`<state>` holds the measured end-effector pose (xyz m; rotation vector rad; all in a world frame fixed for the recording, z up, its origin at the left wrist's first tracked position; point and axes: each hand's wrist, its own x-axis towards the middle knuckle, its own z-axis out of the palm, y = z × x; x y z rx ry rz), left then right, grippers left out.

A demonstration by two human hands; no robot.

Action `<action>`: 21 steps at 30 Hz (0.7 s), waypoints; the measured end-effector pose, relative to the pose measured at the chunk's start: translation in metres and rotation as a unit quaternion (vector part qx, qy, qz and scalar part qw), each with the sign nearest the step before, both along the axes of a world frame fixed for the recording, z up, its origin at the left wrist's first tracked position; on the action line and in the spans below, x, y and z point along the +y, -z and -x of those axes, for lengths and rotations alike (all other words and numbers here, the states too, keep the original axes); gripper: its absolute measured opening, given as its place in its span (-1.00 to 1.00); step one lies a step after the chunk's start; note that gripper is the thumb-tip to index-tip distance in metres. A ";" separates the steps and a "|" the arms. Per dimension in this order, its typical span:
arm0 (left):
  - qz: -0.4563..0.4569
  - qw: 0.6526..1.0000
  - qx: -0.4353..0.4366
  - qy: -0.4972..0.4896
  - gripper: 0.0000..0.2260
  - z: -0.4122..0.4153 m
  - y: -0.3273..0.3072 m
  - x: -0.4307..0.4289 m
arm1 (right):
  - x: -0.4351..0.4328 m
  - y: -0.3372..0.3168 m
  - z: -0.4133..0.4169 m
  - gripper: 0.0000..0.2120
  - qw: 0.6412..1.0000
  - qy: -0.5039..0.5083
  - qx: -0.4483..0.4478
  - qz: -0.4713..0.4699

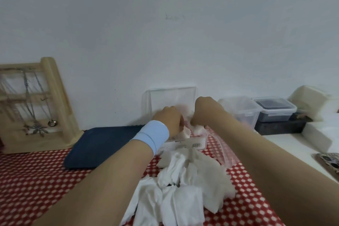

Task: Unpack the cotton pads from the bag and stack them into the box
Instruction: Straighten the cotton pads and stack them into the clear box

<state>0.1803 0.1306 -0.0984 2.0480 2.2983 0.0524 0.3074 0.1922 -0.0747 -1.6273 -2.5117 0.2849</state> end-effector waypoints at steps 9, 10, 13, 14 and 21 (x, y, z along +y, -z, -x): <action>-0.042 0.997 -0.071 0.009 -0.61 0.016 0.013 -0.010 | -0.004 0.014 0.031 -0.78 0.988 0.030 -0.046 0.146; -0.031 0.996 -0.082 0.015 -0.57 0.019 0.015 -0.013 | -0.003 0.010 0.032 -0.76 0.980 0.021 -0.060 0.188; 0.009 0.989 -0.138 0.043 -0.53 0.023 0.017 -0.026 | 0.003 0.010 0.033 -0.79 0.951 0.040 0.072 0.299; 0.016 0.989 -0.141 0.049 -0.51 0.022 0.019 -0.029 | 0.003 0.010 0.032 -0.78 0.938 0.051 0.098 0.330; 0.014 0.997 -0.071 0.025 -0.39 0.026 0.032 -0.029 | -0.010 -0.001 0.025 -0.72 0.972 0.054 0.058 0.223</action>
